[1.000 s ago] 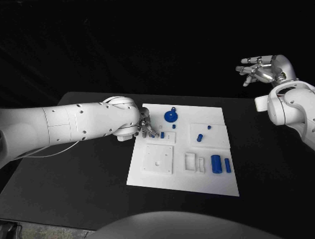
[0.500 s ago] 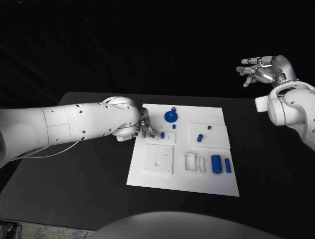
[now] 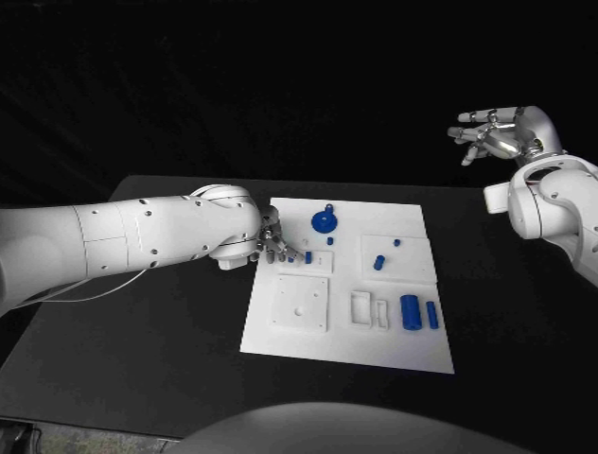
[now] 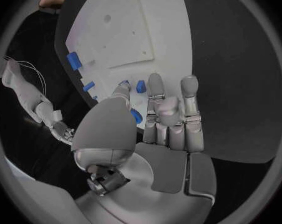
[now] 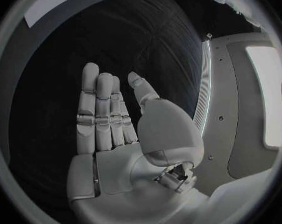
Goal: Assemble the parts on the task board
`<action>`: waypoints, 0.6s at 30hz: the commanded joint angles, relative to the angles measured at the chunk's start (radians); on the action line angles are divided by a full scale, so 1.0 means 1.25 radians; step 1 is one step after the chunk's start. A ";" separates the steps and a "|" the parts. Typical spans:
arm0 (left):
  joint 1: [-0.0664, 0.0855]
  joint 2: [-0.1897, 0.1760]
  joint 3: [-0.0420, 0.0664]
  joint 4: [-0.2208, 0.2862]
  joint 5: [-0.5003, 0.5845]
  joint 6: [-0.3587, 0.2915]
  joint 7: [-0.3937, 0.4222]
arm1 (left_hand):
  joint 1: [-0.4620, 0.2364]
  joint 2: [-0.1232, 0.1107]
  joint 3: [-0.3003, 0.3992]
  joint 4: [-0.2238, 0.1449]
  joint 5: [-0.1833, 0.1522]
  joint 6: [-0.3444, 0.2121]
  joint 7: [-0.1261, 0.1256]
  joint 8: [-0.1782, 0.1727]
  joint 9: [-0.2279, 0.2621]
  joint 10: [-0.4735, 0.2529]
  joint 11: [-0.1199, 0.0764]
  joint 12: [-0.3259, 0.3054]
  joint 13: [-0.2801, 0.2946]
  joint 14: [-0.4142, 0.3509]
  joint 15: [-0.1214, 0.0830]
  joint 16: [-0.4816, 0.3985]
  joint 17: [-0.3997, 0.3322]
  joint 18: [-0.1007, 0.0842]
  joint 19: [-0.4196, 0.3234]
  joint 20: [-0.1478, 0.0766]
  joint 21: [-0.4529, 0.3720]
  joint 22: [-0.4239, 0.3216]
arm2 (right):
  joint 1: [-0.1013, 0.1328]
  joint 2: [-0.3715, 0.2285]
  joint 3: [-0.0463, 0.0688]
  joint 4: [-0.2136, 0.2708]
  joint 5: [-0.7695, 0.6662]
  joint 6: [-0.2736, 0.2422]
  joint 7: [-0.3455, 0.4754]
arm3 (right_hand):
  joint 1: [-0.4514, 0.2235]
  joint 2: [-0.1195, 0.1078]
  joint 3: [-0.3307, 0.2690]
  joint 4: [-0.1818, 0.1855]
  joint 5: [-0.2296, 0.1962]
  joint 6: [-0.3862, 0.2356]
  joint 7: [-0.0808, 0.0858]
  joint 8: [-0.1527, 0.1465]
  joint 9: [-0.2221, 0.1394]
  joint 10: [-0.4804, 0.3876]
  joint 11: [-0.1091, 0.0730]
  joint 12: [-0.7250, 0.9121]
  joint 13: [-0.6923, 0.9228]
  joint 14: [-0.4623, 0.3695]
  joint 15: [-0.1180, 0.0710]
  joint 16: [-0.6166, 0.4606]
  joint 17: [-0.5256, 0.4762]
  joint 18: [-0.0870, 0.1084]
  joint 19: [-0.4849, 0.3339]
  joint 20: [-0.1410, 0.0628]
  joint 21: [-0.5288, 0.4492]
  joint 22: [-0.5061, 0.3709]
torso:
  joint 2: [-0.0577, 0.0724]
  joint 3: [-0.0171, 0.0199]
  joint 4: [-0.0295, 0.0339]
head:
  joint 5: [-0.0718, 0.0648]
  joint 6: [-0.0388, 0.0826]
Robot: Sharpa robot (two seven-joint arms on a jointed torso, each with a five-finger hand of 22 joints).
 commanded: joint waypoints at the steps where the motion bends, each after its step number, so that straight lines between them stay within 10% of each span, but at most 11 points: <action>1: -0.004 -0.009 0.000 0.009 0.006 -0.002 -0.010 | -0.002 -0.004 0.001 0.006 -0.003 -0.004 -0.002 0.003 0.000 0.000 0.004 0.003 0.001 -0.003 0.000 -0.004 0.000 -0.005 0.005 0.001 -0.005 0.013 | -0.001 -0.001 0.000 0.000 0.000 0.005 0.003 | 0.002 0.001 0.001 0.002 -0.001 -0.006 0.002 0.001 0.000 0.006 0.000 -0.007 -0.003 -0.004 0.000 -0.004 0.000 0.015 0.018 0.003 0.005 -0.001 | -0.001 0.0000 0.0002 | -0.001 0.001; 12: 0.010 -0.033 0.046 0.050 0.107 -0.084 0.065 | 0.007 0.022 -0.004 -0.013 0.040 -0.043 0.019 -0.033 -0.055 -0.044 0.017 -0.011 -0.006 -0.045 0.014 -0.056 -0.059 -0.005 -0.018 0.012 -0.028 0.007 | -0.003 -0.003 0.000 0.001 0.000 0.005 0.002 | 0.000 0.000 0.000 0.003 0.000 -0.009 0.002 0.000 -0.001 0.006 0.001 -0.008 -0.005 -0.003 0.000 -0.004 0.000 0.015 0.020 0.003 0.006 -0.001 | 0.000 0.0001 -0.0005 | -0.001 0.014; 18: 0.016 -0.030 0.055 0.043 0.187 -0.172 0.188 | 0.039 0.062 -0.028 -0.059 0.089 -0.145 0.066 -0.015 -0.245 -0.141 0.067 -0.116 -0.170 -0.138 0.058 -0.105 -0.164 0.004 -0.060 0.053 -0.122 -0.036 | -0.005 -0.003 0.000 0.000 0.001 0.004 0.002 | -0.002 -0.001 0.000 0.005 0.004 -0.007 0.002 0.001 0.000 0.007 0.004 -0.031 -0.020 -0.003 0.002 -0.004 0.000 0.017 0.020 0.005 0.006 -0.003 | 0.000 0.0010 -0.0010 | 0.000 0.018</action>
